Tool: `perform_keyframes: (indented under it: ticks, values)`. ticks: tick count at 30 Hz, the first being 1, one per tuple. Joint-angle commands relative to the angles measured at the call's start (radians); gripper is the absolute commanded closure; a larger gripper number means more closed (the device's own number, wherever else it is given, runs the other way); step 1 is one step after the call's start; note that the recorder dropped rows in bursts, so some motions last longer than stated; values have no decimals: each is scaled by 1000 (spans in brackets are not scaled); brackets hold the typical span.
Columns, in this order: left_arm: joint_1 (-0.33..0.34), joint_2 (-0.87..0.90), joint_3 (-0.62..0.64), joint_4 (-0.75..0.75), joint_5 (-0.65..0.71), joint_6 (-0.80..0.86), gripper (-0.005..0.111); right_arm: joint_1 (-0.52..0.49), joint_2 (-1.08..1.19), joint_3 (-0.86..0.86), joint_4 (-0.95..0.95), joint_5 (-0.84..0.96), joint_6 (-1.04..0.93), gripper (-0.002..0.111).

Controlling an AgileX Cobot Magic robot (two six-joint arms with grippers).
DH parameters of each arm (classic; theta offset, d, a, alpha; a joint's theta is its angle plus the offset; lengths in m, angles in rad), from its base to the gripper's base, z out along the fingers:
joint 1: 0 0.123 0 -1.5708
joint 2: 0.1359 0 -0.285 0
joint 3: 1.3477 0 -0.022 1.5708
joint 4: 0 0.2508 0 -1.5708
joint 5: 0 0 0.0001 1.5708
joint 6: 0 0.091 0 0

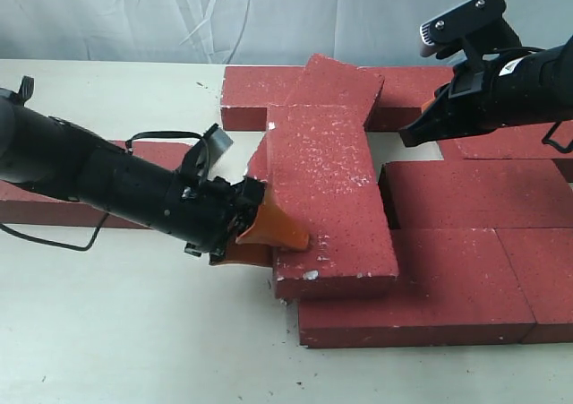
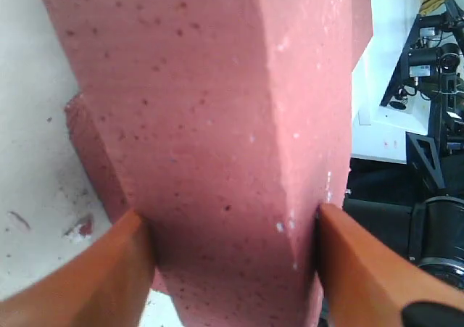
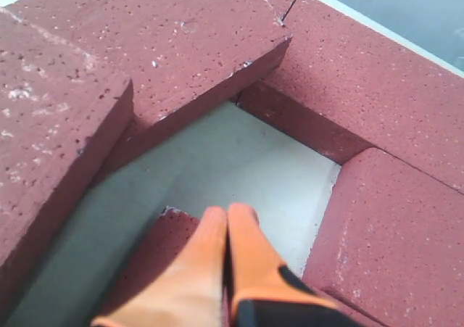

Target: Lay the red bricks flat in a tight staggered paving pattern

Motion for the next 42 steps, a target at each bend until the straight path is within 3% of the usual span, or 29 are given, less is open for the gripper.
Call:
perform_keyframes:
  ticks: [1,5,11,19,23,26,33,35,42]
  values:
    - [-4,-19,3,-20,110,37,106,-1,-1,-4,4,-11,1,109]
    - [30,-90,-12,-65,182,58,106,-1,-1,-4,4,-6,1,109]
    - [300,-172,-31,-23,186,56,106,-1,-50,-4,4,52,1,109]
    - [627,-172,-31,264,122,-106,106,-1,-53,-4,4,51,1,109]
    - [670,-172,-31,370,48,-181,104,-1,-53,-4,4,51,1,109]
    - [672,-172,-38,462,-4,-239,93,-1,-53,-4,4,51,1,109]
    - [672,-187,-120,612,34,-368,36,-1,-53,-4,4,51,1,109]
    - [672,-208,-156,666,36,-421,28,-1,-53,-4,4,51,1,109]
    - [672,-304,-289,888,33,-616,26,-1,-53,-4,7,49,1,109]
